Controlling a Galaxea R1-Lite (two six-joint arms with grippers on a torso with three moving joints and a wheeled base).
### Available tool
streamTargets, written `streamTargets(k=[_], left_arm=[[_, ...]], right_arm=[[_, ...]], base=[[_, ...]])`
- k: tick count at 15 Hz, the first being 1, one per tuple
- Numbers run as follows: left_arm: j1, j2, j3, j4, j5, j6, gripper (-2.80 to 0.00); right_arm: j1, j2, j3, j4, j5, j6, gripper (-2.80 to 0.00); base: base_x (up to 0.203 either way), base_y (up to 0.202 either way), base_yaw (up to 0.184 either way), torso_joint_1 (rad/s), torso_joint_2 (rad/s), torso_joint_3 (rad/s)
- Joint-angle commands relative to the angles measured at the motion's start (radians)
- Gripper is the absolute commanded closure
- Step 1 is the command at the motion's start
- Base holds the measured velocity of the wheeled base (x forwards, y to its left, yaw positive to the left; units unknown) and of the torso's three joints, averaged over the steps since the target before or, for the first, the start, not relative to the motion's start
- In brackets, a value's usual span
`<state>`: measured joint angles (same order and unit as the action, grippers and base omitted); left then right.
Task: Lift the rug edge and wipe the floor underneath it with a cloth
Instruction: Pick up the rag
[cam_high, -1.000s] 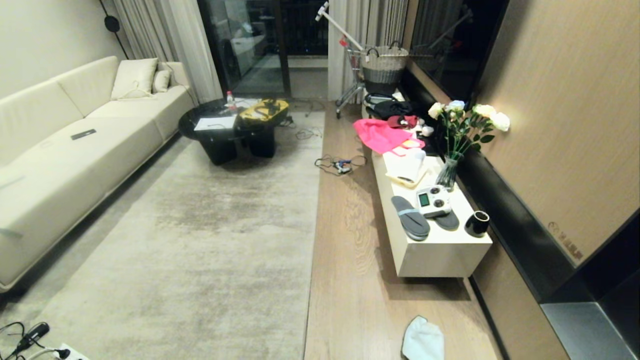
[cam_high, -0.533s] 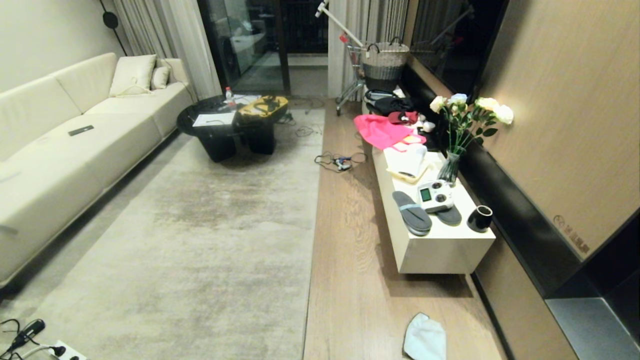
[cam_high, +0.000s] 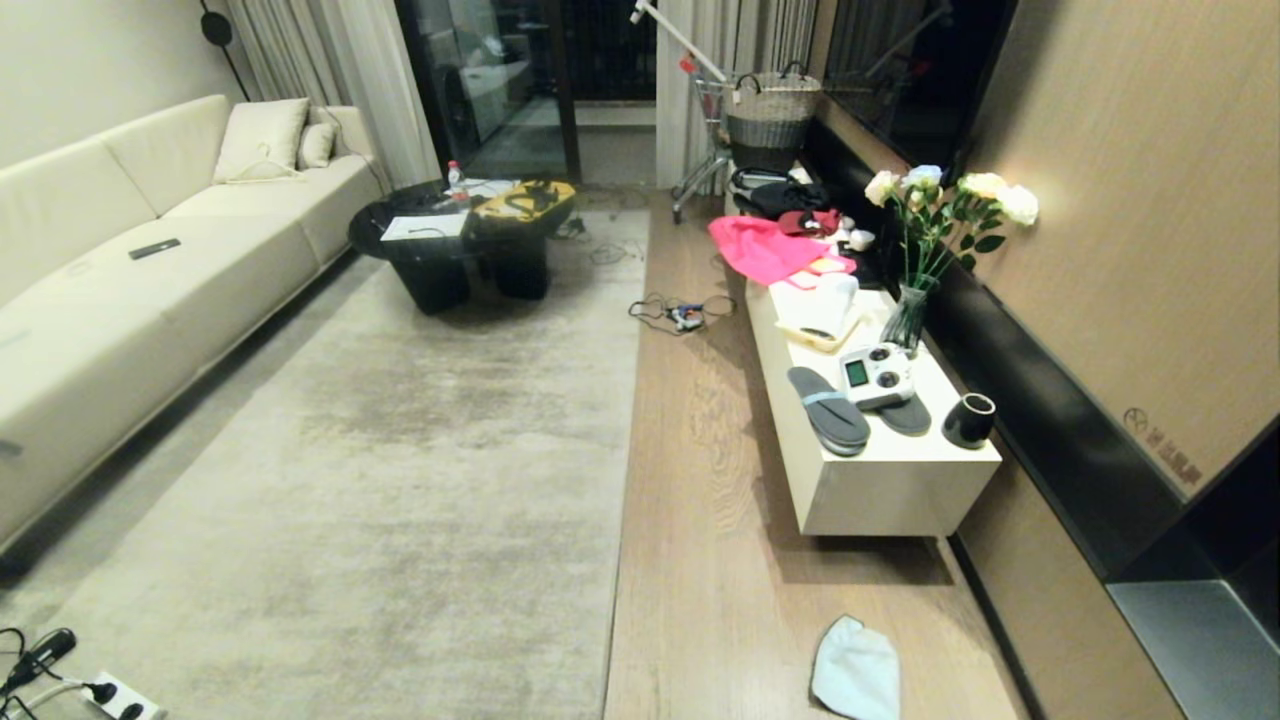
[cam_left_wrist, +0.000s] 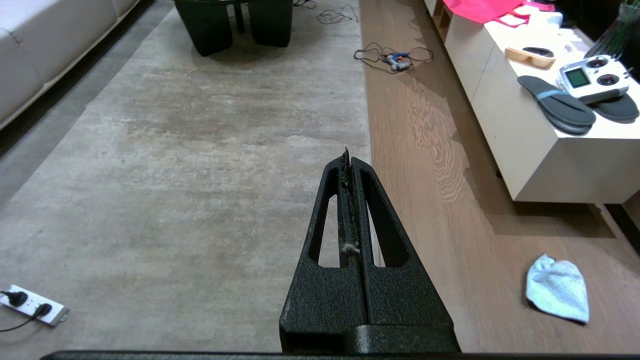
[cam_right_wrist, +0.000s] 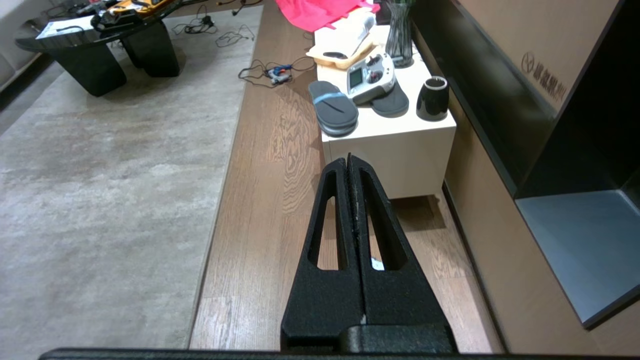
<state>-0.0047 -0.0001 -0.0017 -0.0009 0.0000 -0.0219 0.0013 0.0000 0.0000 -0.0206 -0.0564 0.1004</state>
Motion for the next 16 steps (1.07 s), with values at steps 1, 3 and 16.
streamTargets(k=[1, 3, 16], left_arm=[[0.000, 0.000, 0.000, -0.001, 0.000, 0.000, 0.00], [0.000, 0.000, 0.000, -0.001, 0.000, -0.001, 0.00], [0.000, 0.000, 0.000, -0.001, 0.000, -0.001, 0.00]], right_arm=[[0.000, 0.002, 0.000, -0.001, 0.000, 0.001, 0.00], [0.000, 0.002, 0.000, -0.001, 0.000, 0.001, 0.00], [0.000, 0.002, 0.000, -0.001, 0.000, 0.005, 0.00]], base=[[0.000, 0.000, 0.000, -0.190, 0.55, 0.344], [0.000, 0.000, 0.000, -0.188, 0.56, 0.357], [0.000, 0.000, 0.000, -0.126, 0.50, 0.370]])
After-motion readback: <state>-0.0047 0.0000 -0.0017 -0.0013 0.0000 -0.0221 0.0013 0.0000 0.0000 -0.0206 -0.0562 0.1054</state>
